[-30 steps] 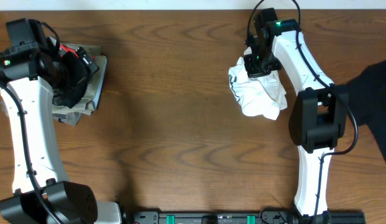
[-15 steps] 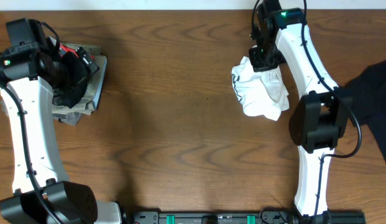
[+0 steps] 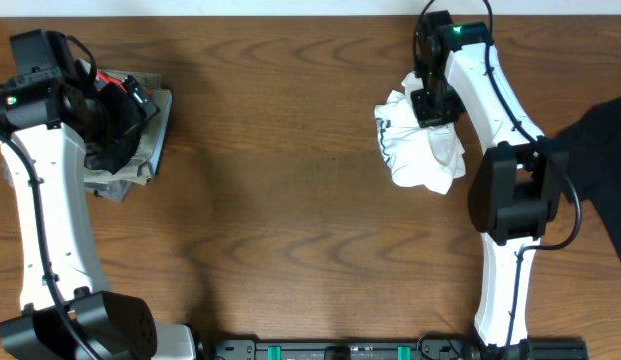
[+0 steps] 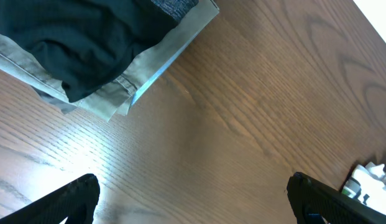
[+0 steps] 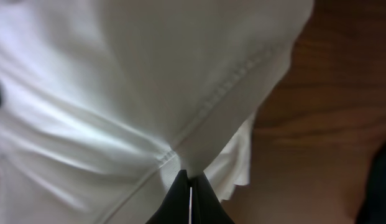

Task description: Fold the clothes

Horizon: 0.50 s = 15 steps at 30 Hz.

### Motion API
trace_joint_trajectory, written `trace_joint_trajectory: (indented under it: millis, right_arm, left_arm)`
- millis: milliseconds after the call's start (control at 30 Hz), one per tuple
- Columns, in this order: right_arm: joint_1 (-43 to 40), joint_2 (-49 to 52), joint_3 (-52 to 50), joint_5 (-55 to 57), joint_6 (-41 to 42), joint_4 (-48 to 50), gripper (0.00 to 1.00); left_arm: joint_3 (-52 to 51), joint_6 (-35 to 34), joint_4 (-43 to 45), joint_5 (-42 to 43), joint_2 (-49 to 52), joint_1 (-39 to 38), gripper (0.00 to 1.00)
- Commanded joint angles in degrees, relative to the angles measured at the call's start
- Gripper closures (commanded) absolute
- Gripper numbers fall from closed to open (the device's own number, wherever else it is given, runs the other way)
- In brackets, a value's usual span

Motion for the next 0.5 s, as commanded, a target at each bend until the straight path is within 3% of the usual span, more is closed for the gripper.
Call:
trace_joint_trajectory:
  millis: [0,33,100,167,200,267,367,467]
  right_arm:
    - [-1.2,-1.1,-0.5,7.1,2.9,0.3,0.97]
    - [-1.3,-1.1,-0.5,9.7,4.0,0.4,0.94]
    - [-1.3,-1.1,-0.3,13.7,5.0,0.2,0.77]
    - [-1.2,-1.1,-0.3,15.2,5.0,-0.1,0.41]
    - [-1.2,-1.1,-0.1,15.2,5.1,-0.5,0.39]
    - [-1.2,-1.1,0.4,15.1,6.8,-1.8,0.43]
    - [-1.2,-1.1,2.8,10.2,8.0,-5.7,0.63]
    - [-1.2,-1.2,6.9,2.1,7.7,-10.4,0.63]
  left_arm:
    - [-0.3,0.8,-0.1,-0.6,0.3,0.2,0.02]
    - [-0.3,0.8,-0.1,-0.6,0.3,0.2,0.02]
    - [-0.3,0.8,-0.1,-0.6,0.3,0.2,0.02]
    - [-0.3,0.8,-0.1,-0.5,0.3,0.2,0.02]
    - [-0.3,0.8,-0.1,-0.6,0.3,0.2,0.02]
    - [-0.3,0.8,-0.1,-0.5,0.3,0.2,0.02]
    - [-0.3,0.8,-0.1,-0.5,0.3,0.2,0.02]
    - [-0.3,0.8,-0.1,-0.5,0.3,0.2,0.02]
